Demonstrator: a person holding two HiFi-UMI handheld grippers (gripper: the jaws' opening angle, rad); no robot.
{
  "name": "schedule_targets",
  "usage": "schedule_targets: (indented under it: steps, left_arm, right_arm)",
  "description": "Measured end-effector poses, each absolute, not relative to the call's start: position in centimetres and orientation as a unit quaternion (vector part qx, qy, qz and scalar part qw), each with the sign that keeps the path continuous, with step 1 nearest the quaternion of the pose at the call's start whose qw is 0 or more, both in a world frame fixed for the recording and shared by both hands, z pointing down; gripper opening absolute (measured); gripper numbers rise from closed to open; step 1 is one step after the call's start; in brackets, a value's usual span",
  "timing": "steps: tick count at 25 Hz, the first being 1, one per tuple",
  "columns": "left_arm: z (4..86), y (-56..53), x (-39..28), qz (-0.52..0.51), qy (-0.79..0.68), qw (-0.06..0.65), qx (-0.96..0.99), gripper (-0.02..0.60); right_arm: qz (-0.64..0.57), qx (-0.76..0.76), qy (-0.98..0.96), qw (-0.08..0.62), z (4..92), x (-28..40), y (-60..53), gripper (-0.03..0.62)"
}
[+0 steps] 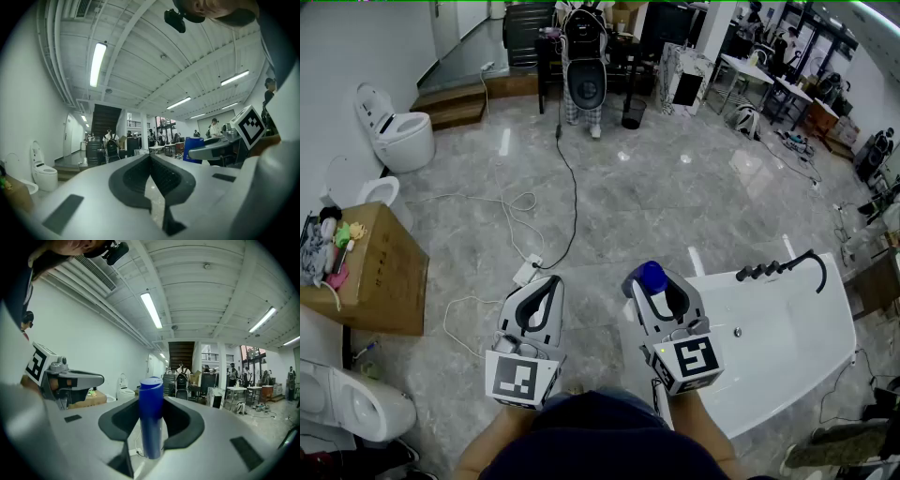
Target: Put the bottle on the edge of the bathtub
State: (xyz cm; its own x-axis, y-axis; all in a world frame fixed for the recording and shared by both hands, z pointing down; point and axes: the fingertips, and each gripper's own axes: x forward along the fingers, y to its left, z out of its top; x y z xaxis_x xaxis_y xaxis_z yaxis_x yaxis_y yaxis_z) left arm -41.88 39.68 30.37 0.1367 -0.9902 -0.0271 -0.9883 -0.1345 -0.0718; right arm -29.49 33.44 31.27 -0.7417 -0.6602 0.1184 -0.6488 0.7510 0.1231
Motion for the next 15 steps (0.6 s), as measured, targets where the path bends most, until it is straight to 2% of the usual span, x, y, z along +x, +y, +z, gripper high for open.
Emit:
schedule_targets:
  steps: [9,15]
  left_arm:
    - [31.8,36.9,-44.5,0.000,0.649,0.029,-0.760,0.022]
    - [32.9,30.6,-45.8,0.001,0.641,0.030,-0.767,0.021]
  right_arm:
    - [-0.023,0.364,-0.929,0.064,33.1,-31.0,31.2,0.163]
    - [-0.014,0.381,-0.922,0.060,34.1,-31.3,24.4,0.163]
